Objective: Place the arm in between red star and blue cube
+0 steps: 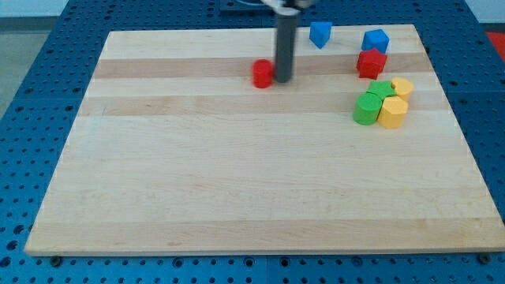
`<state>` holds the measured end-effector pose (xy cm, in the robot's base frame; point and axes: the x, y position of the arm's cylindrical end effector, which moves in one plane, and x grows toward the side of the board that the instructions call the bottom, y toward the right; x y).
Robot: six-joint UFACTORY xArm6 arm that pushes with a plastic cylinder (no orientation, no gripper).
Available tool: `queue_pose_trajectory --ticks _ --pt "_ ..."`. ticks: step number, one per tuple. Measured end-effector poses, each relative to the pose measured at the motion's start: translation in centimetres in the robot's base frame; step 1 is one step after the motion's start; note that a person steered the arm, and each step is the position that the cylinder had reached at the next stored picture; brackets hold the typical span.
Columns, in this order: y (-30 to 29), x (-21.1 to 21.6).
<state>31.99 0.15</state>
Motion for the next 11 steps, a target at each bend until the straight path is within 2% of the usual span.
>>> queue_pose_trajectory --ticks 1,2,3,4,7,8,9,11 --pt "-5.1 -0.2" --pt "-3.9 2.4" --pt "2.1 4.7" --pt "8.4 4.4" --pt "22.2 1.9" --pt "25.2 -0.8" --pt "22.4 -3.9" --pt "8.9 -3.6"
